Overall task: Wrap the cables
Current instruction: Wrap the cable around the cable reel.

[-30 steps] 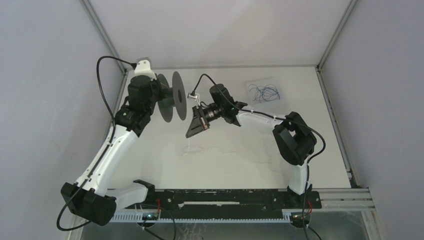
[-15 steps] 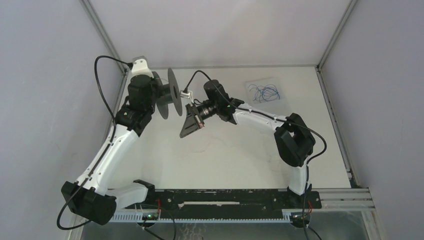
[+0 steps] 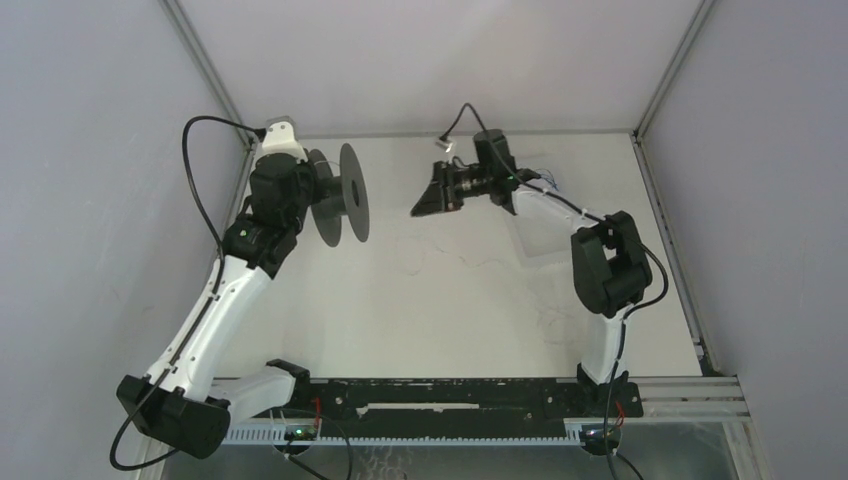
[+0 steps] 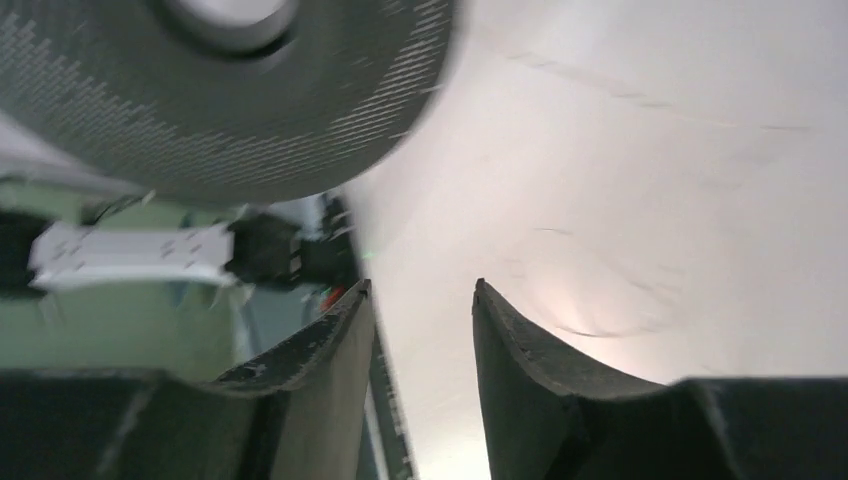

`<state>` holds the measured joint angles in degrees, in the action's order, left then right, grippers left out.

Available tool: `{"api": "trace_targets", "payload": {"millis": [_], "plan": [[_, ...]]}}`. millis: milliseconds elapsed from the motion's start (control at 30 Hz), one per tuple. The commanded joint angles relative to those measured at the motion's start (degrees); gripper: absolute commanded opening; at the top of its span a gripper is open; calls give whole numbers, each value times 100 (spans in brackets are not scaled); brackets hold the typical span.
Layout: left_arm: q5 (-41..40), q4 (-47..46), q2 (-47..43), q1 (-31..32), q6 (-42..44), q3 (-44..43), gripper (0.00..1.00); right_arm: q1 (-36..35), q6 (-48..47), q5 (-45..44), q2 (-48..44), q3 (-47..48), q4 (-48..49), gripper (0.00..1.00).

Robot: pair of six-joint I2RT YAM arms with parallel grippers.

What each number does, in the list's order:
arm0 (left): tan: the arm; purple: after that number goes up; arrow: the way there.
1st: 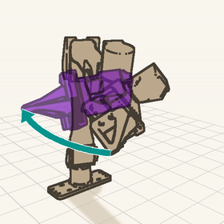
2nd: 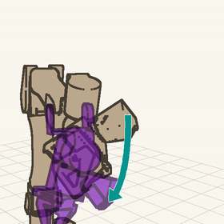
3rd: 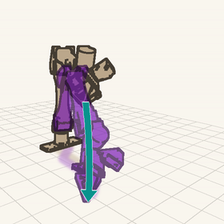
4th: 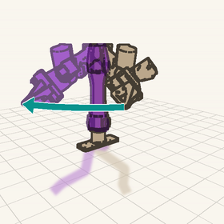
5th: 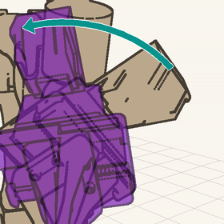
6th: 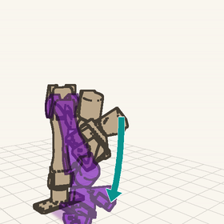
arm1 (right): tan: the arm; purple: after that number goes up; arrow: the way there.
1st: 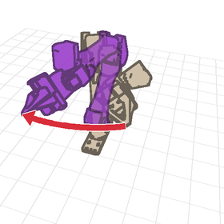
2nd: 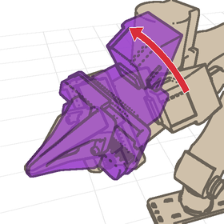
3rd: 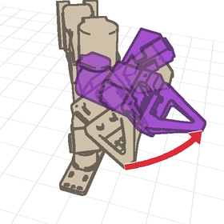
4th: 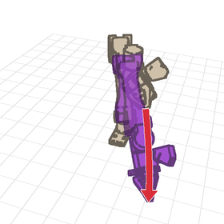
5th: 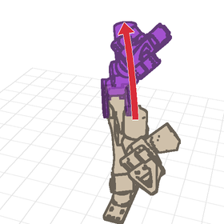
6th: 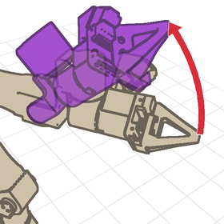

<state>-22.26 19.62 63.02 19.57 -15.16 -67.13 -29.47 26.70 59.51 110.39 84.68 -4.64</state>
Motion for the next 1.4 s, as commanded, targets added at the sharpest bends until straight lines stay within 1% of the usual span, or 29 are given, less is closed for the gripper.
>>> {"api": "trace_targets", "payload": {"millis": [0,100,167,367,500,567,733,867,967,1033,1133,1233,1333,1367], "plan": [[371,-135,-255,-4,-201,-662,0,446,-889,-1262,41,134,-586,53],[451,-100,-249,0,-254,-673,0,524,-1039,-1574,274,156,-731,64],[499,-83,-231,3,-275,-682,0,465,-1078,-1578,427,137,-726,67],[555,-77,-220,3,-282,-686,0,118,-1116,-1678,913,208,-588,70],[636,-96,-237,5,-341,-640,0,32,-1085,-1764,1196,457,-526,70],[659,-116,-238,-3,-364,-619,0,2,-1073,-1787,1310,537,-462,69],[672,-152,-262,2,-374,-575,0,-54,-1099,-1688,1470,668,-363,59],[647,-205,-266,-3,-365,-525,0,-61,-1035,-1463,1493,665,-323,47],[612,-246,-272,-11,-340,-498,0,-67,-1086,-1356,1370,535,-300,35],[584,-271,-263,-22,-330,-502,0,-60,-1125,-1282,1258,410,-279,23],[523,-328,-251,-61,-305,-511,0,-42,-1159,-1159,1016,176,-256,10],[363,-404,-210,-103,-274,-503,0,-77,-1299,-1017,650,-96,-292,4],[37,-541,-117,-111,-206,-484,0,-225,-1556,-759,293,-191,-705,0],[-76,-587,-64,-113,-178,-484,0,-304,-1641,-611,185,-207,-844,0]]}}
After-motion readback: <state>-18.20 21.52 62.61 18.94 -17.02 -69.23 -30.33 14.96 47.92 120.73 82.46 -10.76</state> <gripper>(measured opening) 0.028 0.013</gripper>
